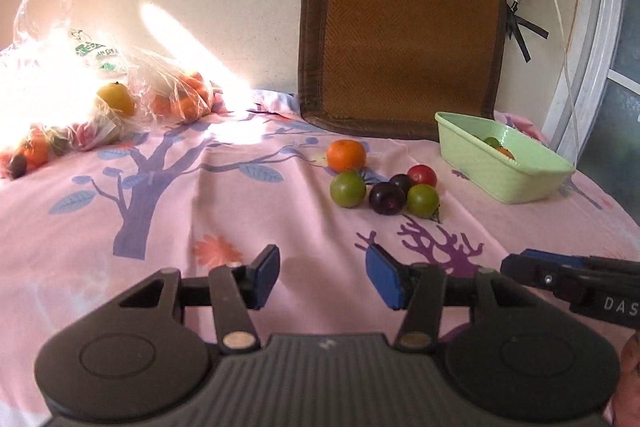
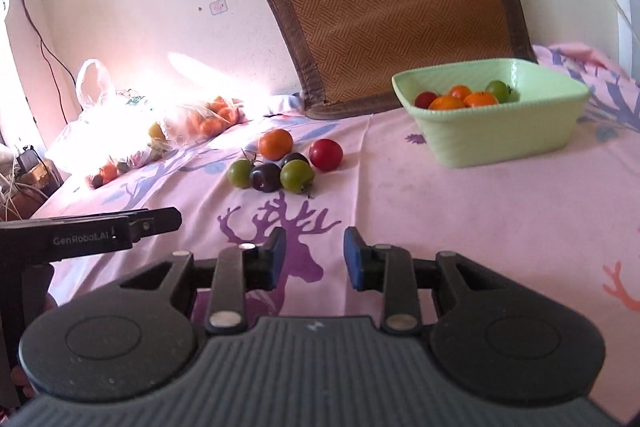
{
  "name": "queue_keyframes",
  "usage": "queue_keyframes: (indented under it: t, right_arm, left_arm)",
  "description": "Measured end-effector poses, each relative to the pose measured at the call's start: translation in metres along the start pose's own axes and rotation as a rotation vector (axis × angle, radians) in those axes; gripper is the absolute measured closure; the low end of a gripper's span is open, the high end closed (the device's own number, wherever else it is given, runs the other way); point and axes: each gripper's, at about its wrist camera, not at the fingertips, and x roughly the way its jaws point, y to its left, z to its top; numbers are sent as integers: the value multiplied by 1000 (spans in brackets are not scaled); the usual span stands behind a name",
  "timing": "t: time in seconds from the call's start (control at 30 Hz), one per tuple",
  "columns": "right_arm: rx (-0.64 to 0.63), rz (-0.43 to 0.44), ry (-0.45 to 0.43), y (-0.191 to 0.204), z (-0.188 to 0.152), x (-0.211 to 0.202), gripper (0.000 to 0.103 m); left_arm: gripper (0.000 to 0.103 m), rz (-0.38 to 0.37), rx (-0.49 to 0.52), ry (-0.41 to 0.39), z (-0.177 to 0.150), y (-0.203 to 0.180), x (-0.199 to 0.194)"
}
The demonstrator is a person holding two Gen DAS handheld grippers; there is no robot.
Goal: Organize fruits
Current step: 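Grasp a green tomato with the left tool while the right tool grasps a dark tomato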
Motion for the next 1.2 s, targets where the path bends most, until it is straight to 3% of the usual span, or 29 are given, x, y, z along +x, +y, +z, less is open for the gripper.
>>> queue_keyframes:
  t: [0.37, 0.6, 0.77, 0.93, 1.2]
  right_arm:
    - [-55, -22, 38, 11, 16, 24, 69]
    - [-347, 27, 37, 55, 37, 66, 69]
    - [-564, -21, 63, 72, 40, 96, 69]
    - [-713, -33, 80, 79, 34, 99, 70]
    - [-591, -24, -6, 71, 20, 45, 72]
  left_arm:
    - [54, -51, -28, -28, -1, 4, -3]
    - [54, -66, -142, -53, 1, 24, -6]
    - [54, -95, -248, -36, 1, 43, -2]
    - [54, -114, -295, -21, 1, 51, 2]
    - [53, -165, -214, 72, 23, 33, 27]
